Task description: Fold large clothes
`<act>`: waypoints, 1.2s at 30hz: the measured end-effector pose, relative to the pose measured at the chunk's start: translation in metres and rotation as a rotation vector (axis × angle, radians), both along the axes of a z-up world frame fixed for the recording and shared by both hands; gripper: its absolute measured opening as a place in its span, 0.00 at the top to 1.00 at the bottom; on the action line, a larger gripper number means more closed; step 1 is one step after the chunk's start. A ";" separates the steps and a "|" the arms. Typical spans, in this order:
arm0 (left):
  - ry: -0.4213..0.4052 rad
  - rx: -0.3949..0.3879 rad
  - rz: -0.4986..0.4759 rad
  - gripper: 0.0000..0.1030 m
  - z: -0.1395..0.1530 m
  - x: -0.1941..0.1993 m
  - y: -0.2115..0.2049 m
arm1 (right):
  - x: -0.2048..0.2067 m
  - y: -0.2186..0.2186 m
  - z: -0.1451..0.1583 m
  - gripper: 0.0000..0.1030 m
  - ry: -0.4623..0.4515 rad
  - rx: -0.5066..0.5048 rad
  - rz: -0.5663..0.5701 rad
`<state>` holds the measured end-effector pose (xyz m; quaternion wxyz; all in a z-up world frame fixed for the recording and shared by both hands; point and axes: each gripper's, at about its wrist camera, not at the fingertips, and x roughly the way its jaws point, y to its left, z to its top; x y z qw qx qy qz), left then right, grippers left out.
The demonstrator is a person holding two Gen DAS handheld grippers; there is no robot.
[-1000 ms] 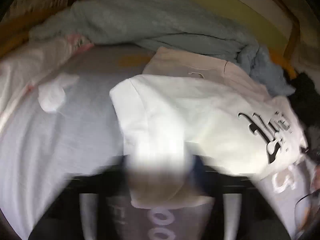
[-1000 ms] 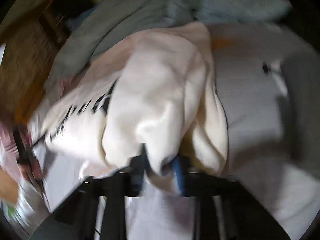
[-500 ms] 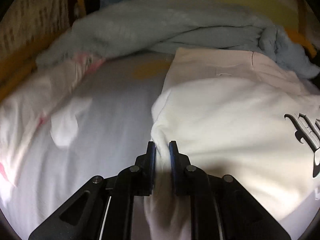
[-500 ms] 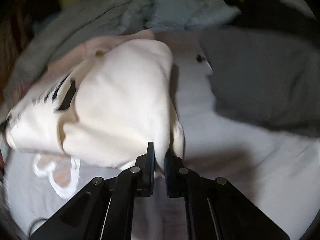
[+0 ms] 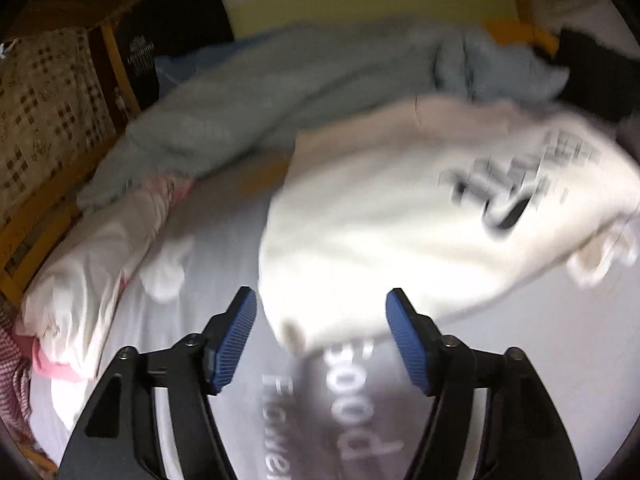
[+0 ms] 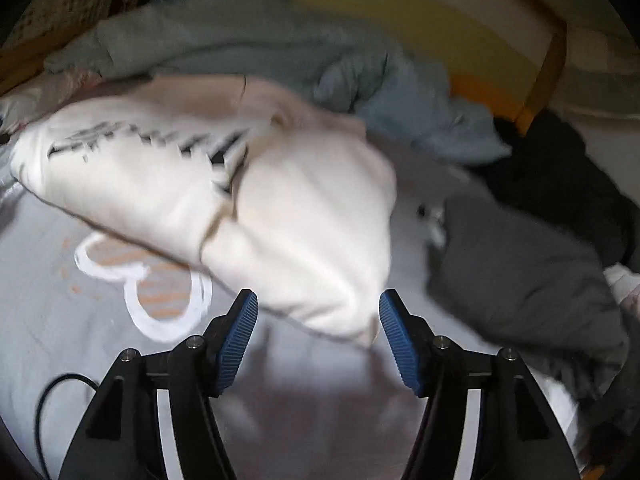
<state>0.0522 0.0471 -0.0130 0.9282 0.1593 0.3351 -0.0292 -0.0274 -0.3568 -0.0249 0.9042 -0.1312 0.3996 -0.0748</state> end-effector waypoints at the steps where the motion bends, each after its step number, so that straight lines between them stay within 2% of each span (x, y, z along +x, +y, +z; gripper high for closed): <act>1: 0.033 0.018 0.021 0.34 -0.011 0.005 0.003 | 0.004 -0.006 -0.010 0.25 0.033 -0.011 -0.021; 3: 0.088 0.033 0.050 0.33 -0.031 0.019 0.009 | 0.017 -0.016 -0.030 0.25 0.112 -0.033 -0.021; 4: 0.111 0.040 0.057 0.41 -0.039 0.024 0.012 | 0.018 -0.020 -0.032 0.35 0.098 -0.025 -0.016; 5: 0.143 0.037 0.062 0.78 -0.047 0.033 0.016 | 0.018 -0.022 -0.028 0.59 0.055 -0.010 -0.018; 6: 0.166 0.030 0.082 0.87 -0.051 0.043 0.020 | 0.015 -0.023 -0.017 0.80 -0.010 0.013 -0.023; 8: 0.109 -0.046 0.103 0.92 -0.031 0.045 0.028 | 0.000 -0.020 0.014 0.83 -0.177 -0.015 -0.032; 9: 0.040 -0.061 0.108 0.92 -0.015 0.037 0.029 | -0.008 -0.017 0.025 0.86 -0.218 -0.028 -0.027; 10: -0.027 -0.063 0.115 0.93 0.000 0.029 0.029 | -0.016 -0.016 0.037 0.93 -0.258 -0.038 -0.035; 12: -0.079 -0.081 0.146 0.94 0.014 0.023 0.034 | -0.023 -0.029 0.051 1.00 -0.318 -0.106 -0.155; 13: -0.069 -0.080 0.171 0.94 0.009 0.027 0.039 | -0.021 -0.052 0.049 1.00 -0.332 -0.177 -0.298; 14: -0.041 -0.079 0.189 0.94 0.001 0.032 0.043 | -0.022 -0.070 0.044 1.00 -0.306 -0.154 -0.348; 16: 0.082 -0.081 0.205 0.94 -0.030 0.043 0.051 | -0.022 -0.102 0.025 1.00 -0.147 0.074 -0.298; 17: 0.104 -0.069 0.205 0.94 -0.038 0.042 0.050 | -0.028 -0.096 0.019 1.00 -0.106 0.101 -0.252; 19: 0.069 -0.009 0.175 0.93 -0.037 0.032 0.039 | -0.036 -0.073 0.015 1.00 -0.109 0.092 -0.169; 21: -0.012 0.038 0.147 0.86 -0.023 0.017 0.028 | -0.041 -0.051 0.019 0.99 -0.109 0.139 -0.060; 22: -0.055 0.037 0.131 0.66 -0.014 0.006 0.023 | -0.037 -0.044 0.020 0.90 -0.101 0.150 -0.014; 23: -0.084 0.023 0.110 0.39 -0.006 -0.001 0.019 | -0.041 -0.028 0.021 0.80 -0.100 0.134 0.045; 24: -0.121 -0.008 0.064 0.29 0.004 -0.014 0.014 | -0.046 -0.019 0.020 0.52 -0.106 0.109 0.081; 25: -0.150 -0.027 0.016 0.25 0.011 -0.025 0.009 | -0.050 -0.004 0.017 0.29 -0.116 0.061 0.125; 26: -0.172 -0.017 -0.044 0.25 0.017 -0.034 0.001 | -0.055 0.013 0.016 0.28 -0.119 0.012 0.169; 29: -0.182 0.113 -0.158 0.25 0.015 -0.047 -0.028 | -0.049 0.055 0.004 0.28 -0.041 -0.088 0.302; 32: -0.094 0.242 -0.224 0.25 -0.012 -0.024 -0.046 | -0.037 0.086 -0.017 0.28 0.012 -0.267 0.387; 34: -0.047 0.277 -0.247 0.25 -0.033 -0.001 -0.045 | -0.015 0.097 -0.030 0.28 0.031 -0.394 0.387; 36: 0.022 0.277 -0.236 0.24 -0.052 0.027 -0.043 | 0.004 0.097 -0.041 0.28 0.049 -0.445 0.365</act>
